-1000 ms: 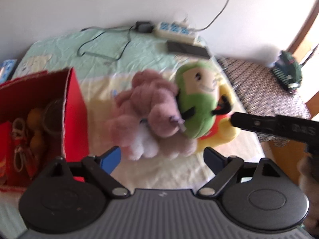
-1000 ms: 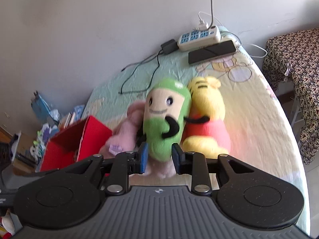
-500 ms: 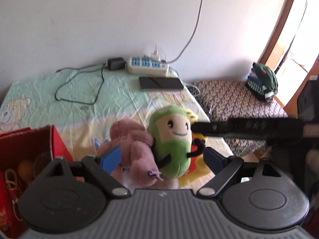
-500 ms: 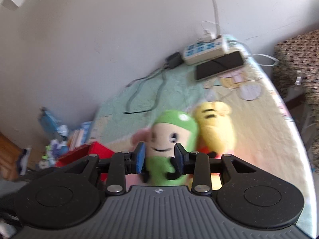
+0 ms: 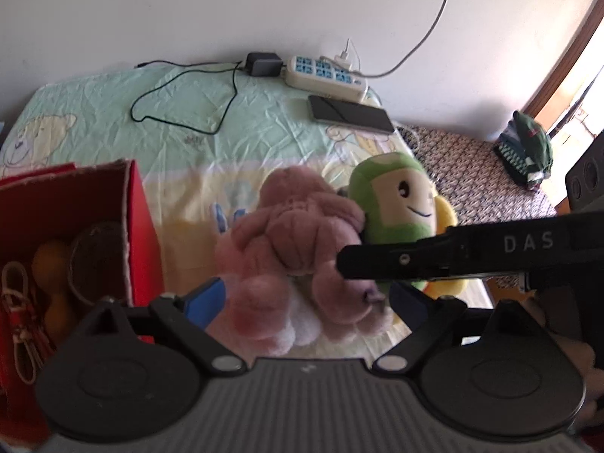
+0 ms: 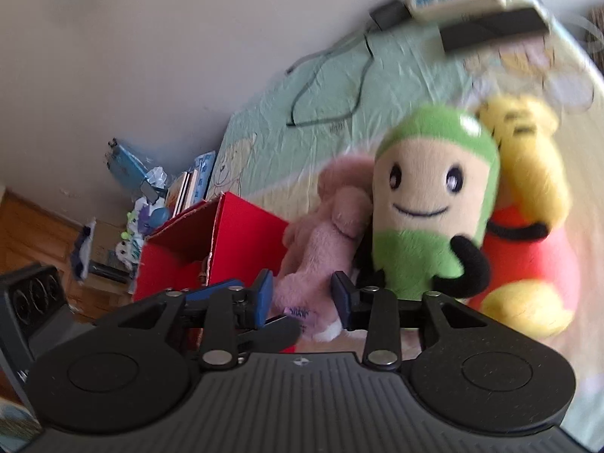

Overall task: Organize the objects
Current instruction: 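Close the right gripper on the green bean plush and lift it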

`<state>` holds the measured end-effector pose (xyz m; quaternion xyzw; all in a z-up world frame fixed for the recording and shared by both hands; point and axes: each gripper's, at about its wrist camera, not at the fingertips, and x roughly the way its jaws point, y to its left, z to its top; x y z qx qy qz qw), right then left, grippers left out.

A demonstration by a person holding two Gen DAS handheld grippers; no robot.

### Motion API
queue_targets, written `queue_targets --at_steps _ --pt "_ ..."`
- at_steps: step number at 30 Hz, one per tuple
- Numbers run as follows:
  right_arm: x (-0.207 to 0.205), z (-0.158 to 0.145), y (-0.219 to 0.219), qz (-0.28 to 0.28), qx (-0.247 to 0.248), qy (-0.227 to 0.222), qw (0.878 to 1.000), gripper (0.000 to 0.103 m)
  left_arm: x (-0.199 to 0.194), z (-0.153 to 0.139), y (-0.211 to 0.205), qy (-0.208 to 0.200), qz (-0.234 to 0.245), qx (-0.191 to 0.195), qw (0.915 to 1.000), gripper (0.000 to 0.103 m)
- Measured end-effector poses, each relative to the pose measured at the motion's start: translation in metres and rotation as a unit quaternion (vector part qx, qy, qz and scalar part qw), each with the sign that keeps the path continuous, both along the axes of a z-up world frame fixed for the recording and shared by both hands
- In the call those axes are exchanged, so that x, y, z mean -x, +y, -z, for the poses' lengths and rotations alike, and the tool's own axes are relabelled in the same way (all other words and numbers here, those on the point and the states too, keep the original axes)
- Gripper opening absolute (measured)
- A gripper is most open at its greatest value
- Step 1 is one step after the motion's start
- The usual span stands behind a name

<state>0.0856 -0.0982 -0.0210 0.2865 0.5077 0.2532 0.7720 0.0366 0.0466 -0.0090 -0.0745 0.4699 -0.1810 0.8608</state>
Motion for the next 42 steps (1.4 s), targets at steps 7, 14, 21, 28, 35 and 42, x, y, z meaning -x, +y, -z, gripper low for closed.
queue_targets --at_steps 7,14,21,28,35,42 --pt "0.004 0.012 0.003 0.012 0.001 0.030 0.999 0.021 -0.007 0.017 -0.005 0.015 0.006 -0.008 0.9998 0.085" --pt "0.010 0.004 0.002 0.010 0.016 -0.016 1.000 0.001 0.004 0.011 -0.007 -0.009 0.017 -0.012 0.9997 0.063" --pt "0.024 -0.004 0.010 0.007 0.033 -0.057 0.998 0.001 0.013 0.011 -0.006 0.000 0.030 0.000 0.9996 0.044" --pt "0.041 -0.002 -0.016 0.025 0.057 -0.052 0.997 0.023 0.018 0.012 0.002 -0.005 0.033 -0.008 0.9994 0.075" --pt "0.056 -0.036 -0.039 0.090 0.123 -0.158 0.976 0.044 0.017 -0.016 -0.016 -0.073 0.077 -0.013 0.9943 0.082" --pt "0.020 -0.020 -0.054 0.131 0.107 -0.152 0.974 0.054 -0.009 -0.003 -0.064 -0.067 0.130 -0.009 0.9892 0.083"
